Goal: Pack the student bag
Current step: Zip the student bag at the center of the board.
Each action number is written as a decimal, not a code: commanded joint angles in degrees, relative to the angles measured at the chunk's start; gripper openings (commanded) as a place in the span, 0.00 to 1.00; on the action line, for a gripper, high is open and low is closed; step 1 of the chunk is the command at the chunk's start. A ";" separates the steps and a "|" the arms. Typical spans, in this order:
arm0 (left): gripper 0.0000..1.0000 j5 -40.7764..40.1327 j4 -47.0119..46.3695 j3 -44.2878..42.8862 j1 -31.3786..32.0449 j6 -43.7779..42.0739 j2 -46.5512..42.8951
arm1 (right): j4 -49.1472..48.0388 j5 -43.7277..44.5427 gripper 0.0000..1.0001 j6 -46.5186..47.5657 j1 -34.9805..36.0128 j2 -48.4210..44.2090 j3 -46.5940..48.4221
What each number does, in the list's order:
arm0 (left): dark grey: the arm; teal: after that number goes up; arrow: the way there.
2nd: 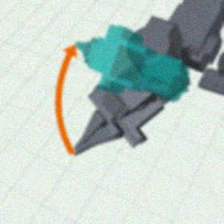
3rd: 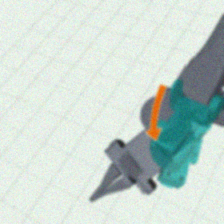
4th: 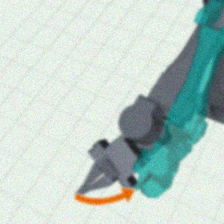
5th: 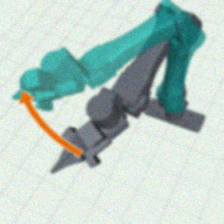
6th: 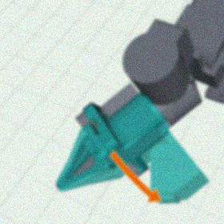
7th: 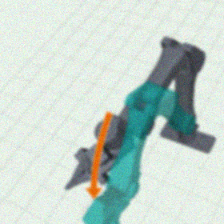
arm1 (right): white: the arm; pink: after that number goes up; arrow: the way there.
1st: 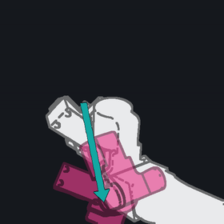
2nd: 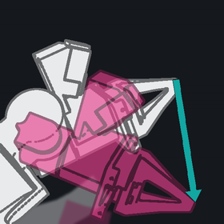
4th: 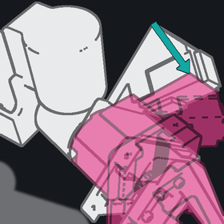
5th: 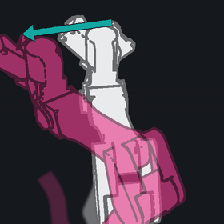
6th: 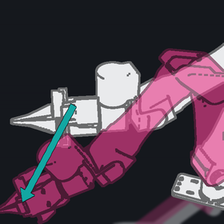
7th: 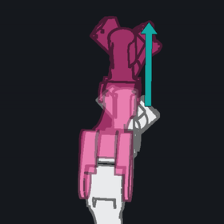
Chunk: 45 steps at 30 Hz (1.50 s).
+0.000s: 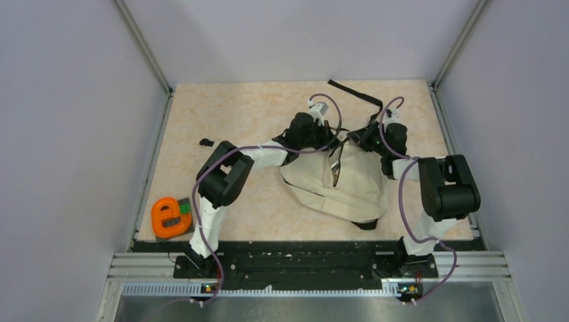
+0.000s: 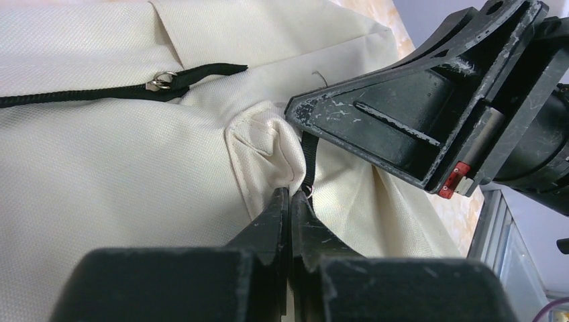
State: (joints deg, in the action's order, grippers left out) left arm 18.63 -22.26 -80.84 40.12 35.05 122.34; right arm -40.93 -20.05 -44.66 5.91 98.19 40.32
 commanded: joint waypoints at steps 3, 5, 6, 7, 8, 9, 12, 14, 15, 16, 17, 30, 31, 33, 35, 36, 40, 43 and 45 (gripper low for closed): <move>0.09 1.01 0.48 1.72 -1.10 0.37 -3.39 | -5.57 -5.59 0.00 2.35 -0.44 -1.62 0.89; 0.22 0.69 0.40 2.42 -1.71 0.44 -4.71 | -5.34 -6.07 0.00 3.39 -0.46 -3.63 -0.15; 0.30 0.50 0.34 2.76 -2.09 0.52 -5.50 | -4.93 -6.24 0.00 3.93 -0.46 -4.82 -0.75; 0.34 0.45 0.17 3.04 -2.40 0.58 -6.18 | -4.09 -6.50 0.00 4.61 -0.45 -6.39 -1.29; 0.39 0.51 0.12 2.99 -2.64 0.63 -6.64 | -3.27 -6.71 0.00 5.12 -0.41 -7.44 -1.90; 0.43 0.62 0.26 2.62 -2.94 0.64 -6.82 | -2.30 -6.77 0.00 5.50 -0.34 -8.54 -2.69; 0.51 1.17 3.07 -0.75 -3.28 -0.14 -5.54 | 0.91 -7.39 0.00 5.98 -0.38 -10.56 -4.04; 0.54 1.48 6.41 -4.57 -3.29 -0.81 -3.55 | 1.50 -8.07 0.00 5.58 -0.25 -11.56 -5.50; 0.55 2.01 7.49 -6.05 -3.25 -0.92 -2.51 | 1.70 -8.15 0.00 5.45 -0.22 -12.01 -6.24; 0.57 2.49 8.31 -7.55 -3.28 -1.02 -1.54 | 2.20 -8.09 0.00 5.47 -0.01 -12.56 -6.73; 0.58 3.13 9.15 -8.96 -3.29 -1.03 -0.71 | 2.94 -7.73 0.00 5.65 0.30 -12.96 -7.10; 0.62 3.42 23.10 -19.38 0.18 -9.29 5.16 | 8.22 -5.48 0.00 6.66 7.21 -20.23 -9.83; 0.62 2.02 26.36 -19.93 0.56 -10.78 5.28 | 9.08 -5.06 0.00 7.01 7.57 -21.17 -9.69; 0.63 0.27 29.02 -20.82 0.92 -12.33 5.62 | 10.83 -4.47 0.00 7.67 8.30 -22.84 -9.48; 0.63 -0.64 30.77 -21.62 0.97 -12.98 6.27 | 12.09 -3.87 0.00 8.09 8.92 -24.21 -9.59; 0.63 -0.85 31.61 -22.23 1.01 -13.29 6.76 | 12.60 -3.59 0.00 8.36 9.07 -24.79 -9.70; 0.35 1.44 32.54 -24.68 1.24 -13.48 9.10 | 16.23 -3.45 0.00 9.43 10.07 -26.65 -9.22; 0.13 1.30 31.47 -25.02 1.30 -12.35 9.60 | 20.50 -3.00 0.00 10.57 11.59 -28.72 -9.12; 0.00 0.19 29.91 -24.43 1.28 -11.11 9.14 | 23.32 -2.74 0.00 11.61 12.88 -30.28 -9.01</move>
State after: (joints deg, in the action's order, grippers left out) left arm 18.59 6.87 -104.66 40.58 22.94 130.37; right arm -22.92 -22.04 -35.55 16.16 72.25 30.72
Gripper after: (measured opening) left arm 0.100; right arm 0.007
